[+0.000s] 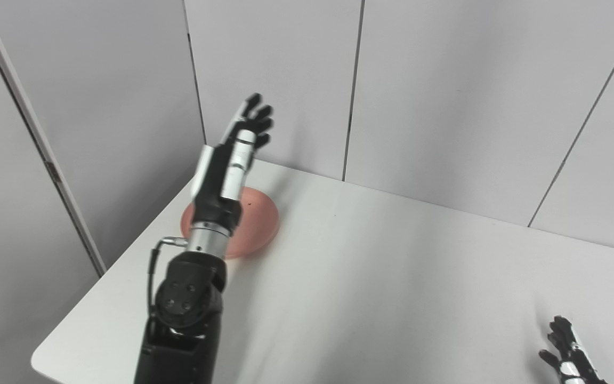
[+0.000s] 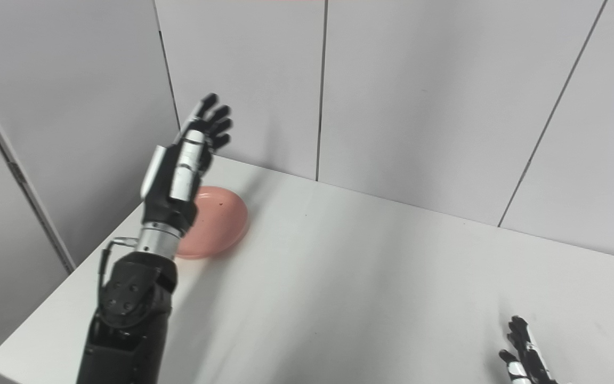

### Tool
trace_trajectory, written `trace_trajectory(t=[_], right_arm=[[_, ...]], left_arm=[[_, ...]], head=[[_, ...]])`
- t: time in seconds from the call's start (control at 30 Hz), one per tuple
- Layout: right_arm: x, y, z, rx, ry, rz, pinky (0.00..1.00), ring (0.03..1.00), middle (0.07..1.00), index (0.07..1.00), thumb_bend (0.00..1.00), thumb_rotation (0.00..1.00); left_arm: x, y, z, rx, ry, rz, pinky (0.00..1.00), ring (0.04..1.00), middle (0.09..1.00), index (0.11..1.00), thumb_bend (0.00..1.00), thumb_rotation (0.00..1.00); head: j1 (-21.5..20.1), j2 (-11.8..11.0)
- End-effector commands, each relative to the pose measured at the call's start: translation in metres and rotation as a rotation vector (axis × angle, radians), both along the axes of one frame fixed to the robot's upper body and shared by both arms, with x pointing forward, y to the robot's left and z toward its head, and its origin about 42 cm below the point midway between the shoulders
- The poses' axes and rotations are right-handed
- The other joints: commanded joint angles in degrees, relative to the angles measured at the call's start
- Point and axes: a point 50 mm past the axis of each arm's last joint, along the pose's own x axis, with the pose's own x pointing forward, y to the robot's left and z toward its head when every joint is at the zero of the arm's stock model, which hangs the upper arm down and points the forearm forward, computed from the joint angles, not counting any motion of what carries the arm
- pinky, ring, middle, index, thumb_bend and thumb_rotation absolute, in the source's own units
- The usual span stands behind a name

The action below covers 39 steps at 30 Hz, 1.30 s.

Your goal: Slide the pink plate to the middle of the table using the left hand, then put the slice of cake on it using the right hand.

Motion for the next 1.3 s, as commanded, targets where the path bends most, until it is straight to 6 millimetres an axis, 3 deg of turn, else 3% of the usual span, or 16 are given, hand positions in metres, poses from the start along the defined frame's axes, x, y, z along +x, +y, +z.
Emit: trace_trajectory(t=[0.0, 0.07, 0.13, 0.7, 0.97, 1.27], right_arm=[[-0.001, -0.012, -0.002, -0.014, 0.022, -0.024, 1.00, 1.000, 1.000, 1.000, 0.25, 1.00], [0.001, -0.012, -0.003, -0.008, 0.027, -0.026, 1.00, 1.000, 1.000, 1.000, 0.36, 1.00], [0.002, -0.013, -0.004, -0.010, 0.024, -0.027, 1.00, 0.998, 1.000, 1.000, 0.39, 1.00], [0.002, -0.019, -0.004, -0.018, 0.017, -0.029, 1.00, 1.000, 1.000, 1.000, 0.41, 1.00], [0.004, -0.020, -0.005, -0.010, 0.020, -0.022, 1.00, 1.000, 1.000, 1.000, 0.42, 1.00], [0.003, -0.019, -0.005, -0.012, 0.016, -0.027, 1.00, 1.000, 1.000, 1.000, 0.43, 1.00]], left_arm=[[0.001, 0.009, 0.018, -0.011, -0.099, 0.013, 0.89, 0.908, 0.913, 0.912, 0.42, 1.00], [-0.001, 0.021, 0.018, -0.028, -0.110, 0.039, 0.90, 0.911, 0.915, 0.906, 0.40, 1.00], [-0.002, 0.030, 0.019, -0.045, -0.119, 0.064, 0.90, 0.914, 0.918, 0.904, 0.39, 1.00], [-0.007, 0.084, 0.006, -0.104, -0.082, 0.208, 0.91, 0.924, 0.933, 0.929, 0.39, 1.00], [-0.004, 0.102, -0.005, -0.165, -0.043, 0.242, 0.96, 0.952, 0.961, 0.956, 0.36, 1.00], [-0.001, 0.116, -0.019, -0.199, 0.005, 0.256, 0.94, 0.961, 0.965, 0.965, 0.36, 1.00]], head=[[0.19, 0.02], [0.30, 0.03], [0.44, -0.05], [1.89, 0.25], [1.78, -0.04], [1.99, 0.12]])
